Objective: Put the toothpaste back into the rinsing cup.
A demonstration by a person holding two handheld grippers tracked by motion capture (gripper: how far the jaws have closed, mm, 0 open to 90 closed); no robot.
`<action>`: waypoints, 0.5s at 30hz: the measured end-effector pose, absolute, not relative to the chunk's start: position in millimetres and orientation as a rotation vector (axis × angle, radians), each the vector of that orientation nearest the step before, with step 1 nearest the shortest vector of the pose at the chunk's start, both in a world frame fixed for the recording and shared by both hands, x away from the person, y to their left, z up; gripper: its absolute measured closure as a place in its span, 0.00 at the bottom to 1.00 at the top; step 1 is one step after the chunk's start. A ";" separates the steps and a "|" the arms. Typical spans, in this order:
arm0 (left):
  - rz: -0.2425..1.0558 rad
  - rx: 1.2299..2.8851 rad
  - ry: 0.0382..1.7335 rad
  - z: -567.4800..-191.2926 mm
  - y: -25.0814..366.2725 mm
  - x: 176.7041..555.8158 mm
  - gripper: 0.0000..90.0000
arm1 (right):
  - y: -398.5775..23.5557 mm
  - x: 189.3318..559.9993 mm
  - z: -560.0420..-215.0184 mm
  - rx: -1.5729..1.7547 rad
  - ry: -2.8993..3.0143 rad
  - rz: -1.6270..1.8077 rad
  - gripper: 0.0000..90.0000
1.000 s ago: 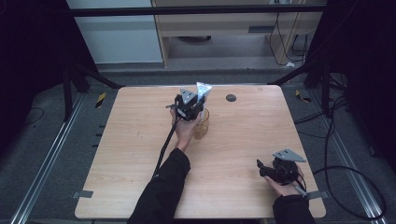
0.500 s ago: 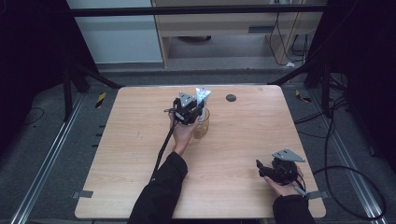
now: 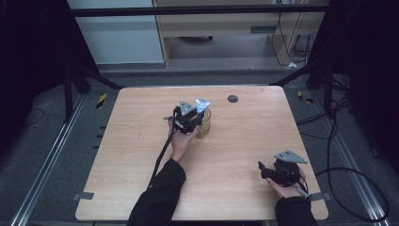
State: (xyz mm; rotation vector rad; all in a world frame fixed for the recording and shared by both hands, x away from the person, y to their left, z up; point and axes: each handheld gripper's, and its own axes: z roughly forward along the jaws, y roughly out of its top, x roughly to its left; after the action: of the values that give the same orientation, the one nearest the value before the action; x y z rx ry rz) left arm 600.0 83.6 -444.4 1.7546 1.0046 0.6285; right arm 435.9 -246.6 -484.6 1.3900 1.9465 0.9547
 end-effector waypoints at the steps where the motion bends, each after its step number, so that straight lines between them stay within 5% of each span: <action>1: 0.632 1.748 0.999 -443.0 84.1 598.4 0.73 | -246.6 435.9 -484.6 1.390 1.947 0.955 0.26; 2: 0.632 1.747 0.993 -440.5 85.1 596.5 0.64 | -246.9 435.9 -484.6 1.391 1.945 0.955 0.26; 15: 0.620 1.785 0.904 -410.6 125.6 554.0 0.46 | -248.7 434.5 -484.3 1.388 1.936 0.943 0.25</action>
State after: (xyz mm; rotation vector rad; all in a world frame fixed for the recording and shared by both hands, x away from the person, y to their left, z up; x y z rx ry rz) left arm 554.0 125.6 -410.6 1.7853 0.9044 0.6202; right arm 434.5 -248.7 -484.3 1.3882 1.9362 0.9426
